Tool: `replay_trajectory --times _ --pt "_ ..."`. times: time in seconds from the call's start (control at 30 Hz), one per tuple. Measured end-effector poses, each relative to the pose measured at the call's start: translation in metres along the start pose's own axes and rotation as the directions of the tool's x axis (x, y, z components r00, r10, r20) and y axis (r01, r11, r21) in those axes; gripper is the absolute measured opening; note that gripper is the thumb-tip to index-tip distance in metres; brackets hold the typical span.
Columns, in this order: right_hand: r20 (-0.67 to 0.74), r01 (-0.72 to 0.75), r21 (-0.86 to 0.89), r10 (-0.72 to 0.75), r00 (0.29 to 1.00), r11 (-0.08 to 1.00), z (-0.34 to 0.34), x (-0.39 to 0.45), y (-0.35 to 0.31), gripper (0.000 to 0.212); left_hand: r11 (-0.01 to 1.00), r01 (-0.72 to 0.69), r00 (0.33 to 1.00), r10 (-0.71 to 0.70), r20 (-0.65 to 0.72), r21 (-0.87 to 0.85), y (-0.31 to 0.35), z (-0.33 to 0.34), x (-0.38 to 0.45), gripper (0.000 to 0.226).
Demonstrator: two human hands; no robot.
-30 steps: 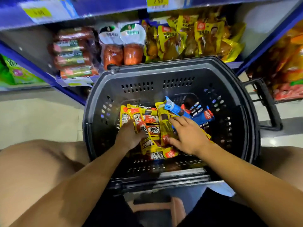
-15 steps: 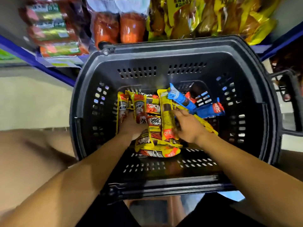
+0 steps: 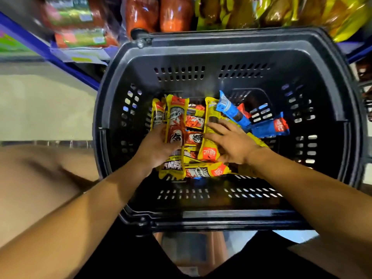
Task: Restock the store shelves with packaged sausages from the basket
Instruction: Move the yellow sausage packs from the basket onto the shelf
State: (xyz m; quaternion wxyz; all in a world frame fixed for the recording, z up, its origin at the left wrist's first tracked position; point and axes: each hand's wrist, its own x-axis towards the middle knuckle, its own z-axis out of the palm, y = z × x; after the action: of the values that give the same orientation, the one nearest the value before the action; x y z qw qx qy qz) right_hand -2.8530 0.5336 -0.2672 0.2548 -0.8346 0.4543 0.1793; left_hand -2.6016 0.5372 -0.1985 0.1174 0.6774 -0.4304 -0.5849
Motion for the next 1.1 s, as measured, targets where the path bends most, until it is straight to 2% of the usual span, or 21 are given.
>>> replay_trajectory --times 0.07,0.13,0.17,0.23,0.3,0.37,0.43,0.47,0.53,0.6,0.7,0.73,0.83,0.87,0.93,1.0,1.03,1.1 --pt "-0.062 -0.001 0.130 0.009 0.998 0.992 -0.010 0.001 -0.002 0.098 0.998 -0.017 1.000 0.015 -0.026 -0.058 0.005 -0.002 -0.001 0.055" --pt "-0.183 -0.007 0.395 0.085 0.979 0.919 -0.026 -0.002 -0.007 0.092 0.991 -0.065 0.996 0.057 -0.074 -0.113 0.011 -0.005 -0.002 0.057" --pt "-0.241 -0.004 0.550 0.163 0.957 0.835 -0.036 -0.004 -0.009 0.085 0.987 -0.090 0.992 0.077 -0.104 -0.134 0.014 -0.006 -0.003 0.059" --pt "-0.291 0.038 0.806 0.340 0.894 0.590 -0.058 -0.011 -0.014 0.061 0.975 -0.122 0.984 0.095 -0.148 -0.184 0.019 -0.009 -0.005 0.060" --pt "-0.265 0.088 0.929 0.482 0.835 0.359 -0.080 -0.015 -0.018 0.038 0.960 -0.133 0.984 0.097 -0.151 -0.247 0.020 -0.011 -0.007 0.059" --pt "-0.163 0.130 0.987 0.532 0.831 0.098 -0.092 -0.016 -0.020 0.049 0.952 -0.134 0.987 0.101 -0.128 -0.276 0.017 -0.009 -0.010 0.064" --pt "-0.050 0.175 0.961 0.488 0.871 -0.213 -0.092 -0.015 -0.020 0.073 0.952 -0.141 0.988 0.117 -0.100 -0.271 0.012 -0.007 -0.012 0.065" --pt "-0.027 0.193 0.926 0.454 0.891 -0.324 -0.090 -0.016 -0.021 0.079 0.956 -0.139 0.989 0.122 -0.082 -0.259 0.010 -0.006 -0.014 0.063" --pt "0.023 0.176 0.864 0.386 0.922 -0.472 -0.086 -0.017 -0.025 0.084 0.963 -0.111 0.994 0.108 -0.024 -0.247 0.007 -0.002 -0.016 0.054" --pt "0.072 0.104 0.818 0.280 0.957 -0.565 -0.080 -0.016 -0.031 0.092 0.959 -0.072 0.995 0.088 0.047 -0.273 0.003 0.004 -0.018 0.048" --pt "0.181 -0.038 0.813 0.189 0.965 -0.582 -0.067 -0.017 -0.047 0.094 0.945 -0.010 0.990 0.056 0.132 -0.326 -0.003 0.017 -0.022 0.050" --pt "0.211 -0.070 0.837 0.202 0.956 -0.543 -0.061 -0.018 -0.052 0.085 0.941 0.004 0.987 0.052 0.154 -0.337 -0.005 0.022 -0.023 0.050" --pt "0.206 -0.101 0.920 0.249 0.946 -0.377 -0.050 -0.021 -0.062 0.033 0.914 0.059 0.981 0.020 0.191 -0.402 -0.008 0.033 -0.023 0.052" --pt "0.208 -0.125 0.948 0.270 0.940 -0.294 -0.046 -0.023 -0.064 0.032 0.907 0.077 0.979 0.009 0.202 -0.414 -0.008 0.035 -0.023 0.052" --pt "0.252 -0.235 0.968 0.287 0.924 -0.093 -0.040 -0.028 -0.068 0.054 0.902 0.091 0.976 0.003 0.218 -0.422 -0.008 0.036 -0.021 0.049" --pt "0.319 -0.357 0.932 0.330 0.888 0.060 -0.035 -0.033 -0.074 0.063 0.902 0.087 0.975 0.010 0.222 -0.423 -0.008 0.034 -0.022 0.046" --pt "0.329 -0.380 0.921 0.355 0.875 0.084 -0.033 -0.036 -0.076 0.058 0.904 0.080 0.975 0.016 0.220 -0.420 -0.008 0.032 -0.023 0.046" --pt "0.271 -0.322 0.945 0.398 0.876 0.065 -0.032 -0.041 -0.083 0.042 0.909 0.057 0.979 0.032 0.204 -0.413 -0.007 0.028 -0.026 0.047"
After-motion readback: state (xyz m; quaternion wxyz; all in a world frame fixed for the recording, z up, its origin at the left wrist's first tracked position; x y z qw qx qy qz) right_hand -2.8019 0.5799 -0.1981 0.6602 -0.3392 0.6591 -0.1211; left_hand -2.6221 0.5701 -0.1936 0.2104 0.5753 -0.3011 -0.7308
